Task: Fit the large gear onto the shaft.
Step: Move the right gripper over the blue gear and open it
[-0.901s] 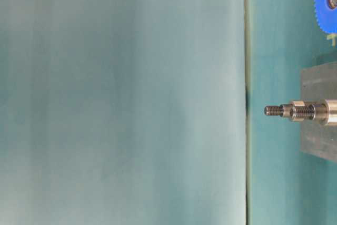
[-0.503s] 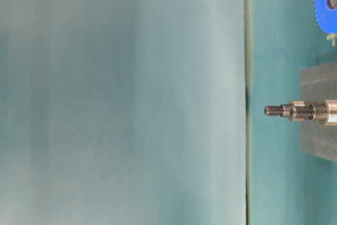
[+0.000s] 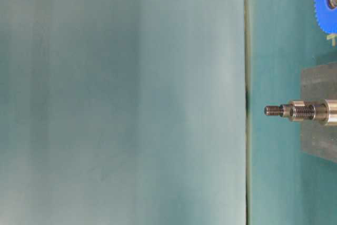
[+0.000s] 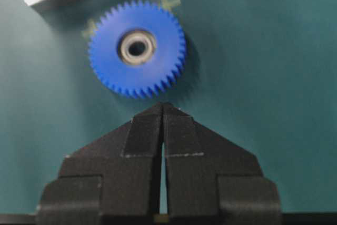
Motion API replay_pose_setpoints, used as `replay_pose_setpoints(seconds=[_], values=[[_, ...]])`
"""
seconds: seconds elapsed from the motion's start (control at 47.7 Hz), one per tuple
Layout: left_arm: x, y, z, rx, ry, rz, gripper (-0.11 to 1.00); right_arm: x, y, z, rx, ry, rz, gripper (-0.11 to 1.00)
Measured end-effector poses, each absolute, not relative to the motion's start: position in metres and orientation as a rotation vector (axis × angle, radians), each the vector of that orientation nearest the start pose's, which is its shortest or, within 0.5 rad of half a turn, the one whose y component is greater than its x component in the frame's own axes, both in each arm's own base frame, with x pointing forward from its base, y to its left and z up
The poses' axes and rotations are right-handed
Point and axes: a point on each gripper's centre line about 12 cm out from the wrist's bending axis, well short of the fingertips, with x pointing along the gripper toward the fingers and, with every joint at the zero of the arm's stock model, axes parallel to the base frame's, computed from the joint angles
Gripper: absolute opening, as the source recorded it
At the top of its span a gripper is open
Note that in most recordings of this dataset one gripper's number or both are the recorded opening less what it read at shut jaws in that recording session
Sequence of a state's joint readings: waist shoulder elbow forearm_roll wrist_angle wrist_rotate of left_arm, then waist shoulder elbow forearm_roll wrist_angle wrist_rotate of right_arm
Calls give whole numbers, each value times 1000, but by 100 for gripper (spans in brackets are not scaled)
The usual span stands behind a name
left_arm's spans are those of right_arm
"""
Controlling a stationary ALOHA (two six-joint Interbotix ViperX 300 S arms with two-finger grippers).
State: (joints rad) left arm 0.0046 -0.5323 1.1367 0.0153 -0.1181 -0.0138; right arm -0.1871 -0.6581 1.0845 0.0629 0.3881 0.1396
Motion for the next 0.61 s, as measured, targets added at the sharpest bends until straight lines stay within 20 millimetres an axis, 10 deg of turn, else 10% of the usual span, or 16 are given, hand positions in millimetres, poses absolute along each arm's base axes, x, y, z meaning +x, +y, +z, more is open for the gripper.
replay_pose_setpoints(seconds=[0.419,0.608], values=[[262,1,181,51,609,-14,0,275,-51,176,219,982,-224,3],[264,1,181,77,612,-21,0,294,-54,170,212,1020,-220,48]])
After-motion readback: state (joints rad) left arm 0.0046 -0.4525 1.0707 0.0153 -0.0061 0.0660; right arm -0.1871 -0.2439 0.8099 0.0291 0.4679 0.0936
